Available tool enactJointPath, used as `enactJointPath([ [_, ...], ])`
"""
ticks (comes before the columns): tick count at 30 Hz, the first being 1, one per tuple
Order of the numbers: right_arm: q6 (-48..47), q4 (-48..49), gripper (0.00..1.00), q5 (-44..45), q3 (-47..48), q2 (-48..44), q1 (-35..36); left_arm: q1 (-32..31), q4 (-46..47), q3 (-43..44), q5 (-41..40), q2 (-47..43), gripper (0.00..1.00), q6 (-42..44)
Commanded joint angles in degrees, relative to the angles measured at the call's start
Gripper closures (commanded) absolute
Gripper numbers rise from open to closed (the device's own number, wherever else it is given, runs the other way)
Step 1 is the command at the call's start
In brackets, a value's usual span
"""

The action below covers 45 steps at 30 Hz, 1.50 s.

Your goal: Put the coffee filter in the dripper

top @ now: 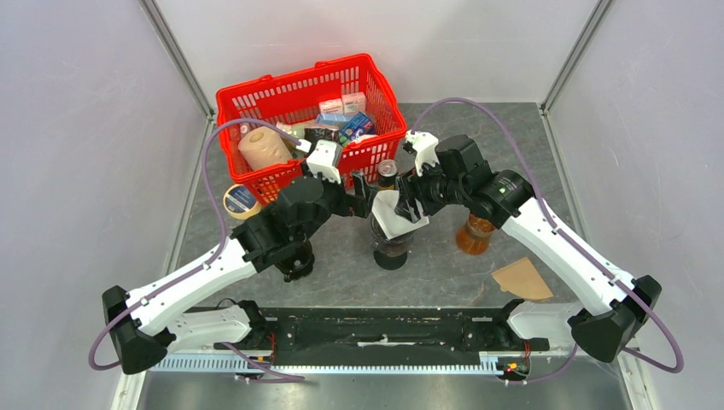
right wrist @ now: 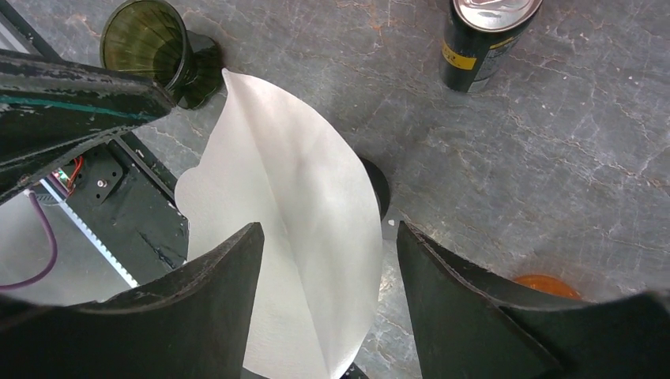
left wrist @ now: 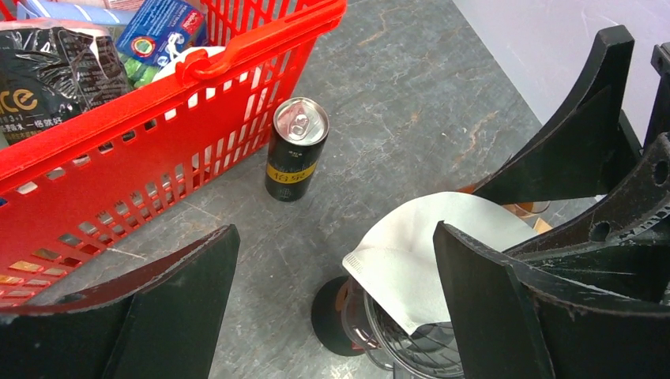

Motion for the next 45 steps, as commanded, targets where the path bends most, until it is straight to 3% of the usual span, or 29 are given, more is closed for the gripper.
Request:
enactJointPath([
  [1,-2.0,0.5,0.29,3.9,3.0,-2.0,-0.1,-0.1,0.0,1.2,1.9,-0.4,0.0,-2.5],
  [13,-1.2,0.5,0.32,3.1,6.3,-2.7,-0.1,0.0,-0.6,0.8,2.5,-1.5,0.0,-2.4],
  [19,-0.1,0.1,0.46,-3.4,7.2,0.2,0.0,-0.1,-0.2,-1.7,-7.2,-4.5,0.0,-3.1],
  [22,0.6,-1.6,0.58,-4.5,8.3,2.2,0.0,0.0,-0.3,-2.8,-11.2,-5.7,0.0,-3.1],
  [26,0.3,-4.2,0.63,-6.0,8.7,3.7,0.4,0.9,-0.2,-4.1,-16.4,-6.4,0.0,-2.7],
  [35,-1.3,-6.8,0.66,-7.2,8.4,5.0,2.9,3.8,2.4,-5.1,-15.8,-6.8,0.0,-2.1],
  [45,-1.0,-9.5,0.67,0.9,9.9,8.8,6.8,5.8,4.9,-4.1,-14.0,-5.8,0.0,-1.1],
])
